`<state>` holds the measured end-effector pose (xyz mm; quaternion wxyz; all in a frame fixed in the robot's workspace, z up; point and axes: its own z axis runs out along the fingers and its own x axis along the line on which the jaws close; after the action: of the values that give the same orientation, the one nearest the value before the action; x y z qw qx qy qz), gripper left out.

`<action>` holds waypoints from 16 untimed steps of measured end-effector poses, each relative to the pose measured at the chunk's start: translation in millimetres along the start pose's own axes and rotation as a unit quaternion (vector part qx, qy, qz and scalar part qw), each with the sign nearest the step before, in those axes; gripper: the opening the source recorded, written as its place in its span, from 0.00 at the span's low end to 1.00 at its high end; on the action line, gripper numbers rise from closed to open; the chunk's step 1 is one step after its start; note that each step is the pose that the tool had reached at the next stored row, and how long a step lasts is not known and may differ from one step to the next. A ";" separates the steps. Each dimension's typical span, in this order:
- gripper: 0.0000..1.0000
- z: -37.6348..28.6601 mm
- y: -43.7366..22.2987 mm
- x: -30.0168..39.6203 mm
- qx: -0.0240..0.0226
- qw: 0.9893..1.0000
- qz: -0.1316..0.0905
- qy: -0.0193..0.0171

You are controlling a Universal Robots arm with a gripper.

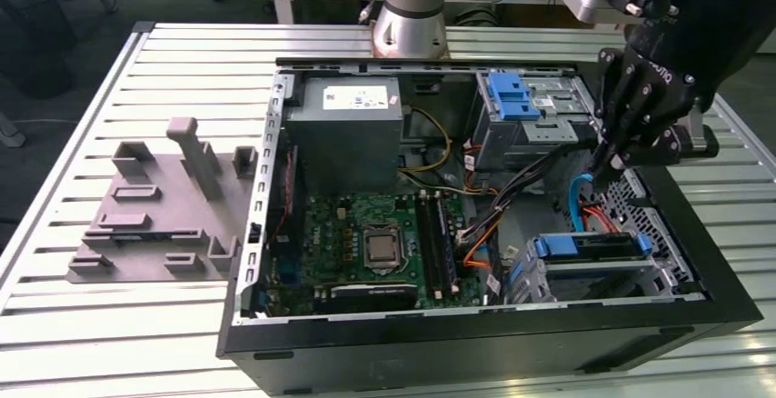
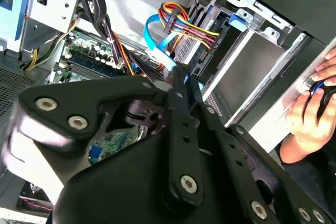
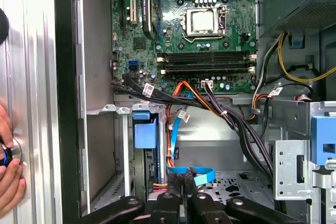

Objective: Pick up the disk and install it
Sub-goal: 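Insert the second disk wire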

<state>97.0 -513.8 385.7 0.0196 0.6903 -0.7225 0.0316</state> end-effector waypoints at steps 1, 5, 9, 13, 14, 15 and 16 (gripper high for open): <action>0.18 0.5 0.0 -0.2 0.000 1.000 0.000 0.000; 0.25 2.5 0.1 -0.9 0.000 1.000 0.000 0.001; 0.25 4.6 0.2 -1.5 0.000 1.000 0.000 0.002; 0.25 7.5 0.2 -1.7 0.000 1.000 0.000 0.002; 0.25 8.2 0.2 -1.8 0.000 1.000 0.000 0.002; 0.25 8.8 0.2 -1.8 0.000 1.000 0.000 0.002; 0.25 9.3 0.2 -1.9 0.000 1.000 0.000 0.002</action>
<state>97.0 -512.6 376.2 0.0210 0.6903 -0.7225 0.0331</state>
